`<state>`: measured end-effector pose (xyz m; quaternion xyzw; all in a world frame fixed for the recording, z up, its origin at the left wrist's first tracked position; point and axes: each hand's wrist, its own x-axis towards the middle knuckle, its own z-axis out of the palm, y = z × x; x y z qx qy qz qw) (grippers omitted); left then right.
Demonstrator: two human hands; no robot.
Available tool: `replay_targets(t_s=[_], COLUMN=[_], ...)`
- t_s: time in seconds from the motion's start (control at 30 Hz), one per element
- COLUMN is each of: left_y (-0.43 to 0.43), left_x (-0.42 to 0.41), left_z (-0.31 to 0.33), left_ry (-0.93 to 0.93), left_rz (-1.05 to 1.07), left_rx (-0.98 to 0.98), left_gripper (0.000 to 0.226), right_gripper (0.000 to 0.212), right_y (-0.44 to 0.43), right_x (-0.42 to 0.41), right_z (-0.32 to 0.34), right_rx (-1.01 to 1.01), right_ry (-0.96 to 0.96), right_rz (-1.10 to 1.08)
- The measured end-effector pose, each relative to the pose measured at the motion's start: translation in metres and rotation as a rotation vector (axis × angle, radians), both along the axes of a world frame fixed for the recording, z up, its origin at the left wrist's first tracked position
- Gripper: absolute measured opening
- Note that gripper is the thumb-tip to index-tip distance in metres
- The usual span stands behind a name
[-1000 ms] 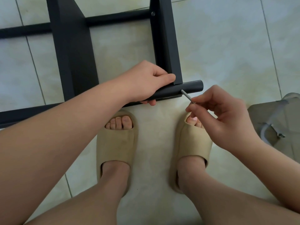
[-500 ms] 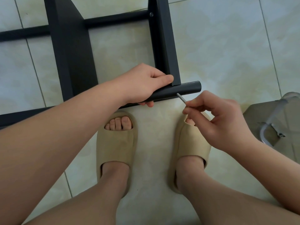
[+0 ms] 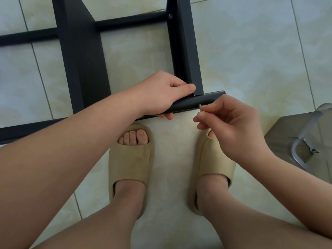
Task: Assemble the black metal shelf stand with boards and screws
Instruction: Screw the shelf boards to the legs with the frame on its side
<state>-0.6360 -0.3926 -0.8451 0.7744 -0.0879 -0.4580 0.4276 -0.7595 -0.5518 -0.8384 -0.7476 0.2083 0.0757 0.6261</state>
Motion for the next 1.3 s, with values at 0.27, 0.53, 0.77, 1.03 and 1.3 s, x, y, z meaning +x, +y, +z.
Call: replay_targets(t_s=[0.27, 0.53, 0.77, 1.03, 1.3], left_y=[0.001, 0.001, -0.002, -0.016, -0.093], left_x=[0.001, 0.001, -0.005, -0.016, -0.040], left_z=[-0.002, -0.006, -0.002, 0.039, 0.088], left_ry=[-0.001, -0.015, -0.095, -0.702, -0.936], left_rz=[-0.004, 0.058, 0.059, -0.035, -0.563], left_rx=[-0.012, -0.043, -0.004, 0.289, 0.295], left_gripper=[0.038, 0.023, 0.024, 0.021, 0.052], right_gripper=[0.020, 0.028, 0.040, 0.050, 0.068], right_y=[0.006, -0.008, -0.021, -0.053, -0.126], right_x=[0.013, 0.026, 0.031, -0.020, -0.088], right_z=[0.007, 0.011, 0.014, 0.048, 0.072], right_rx=[0.043, -0.525, -0.870, -0.646, -0.965], right_ry=[0.088, 0.135, -0.009, -0.001, 0.079], right_rz=[-0.090, 0.157, 0.419, 0.465, 0.440])
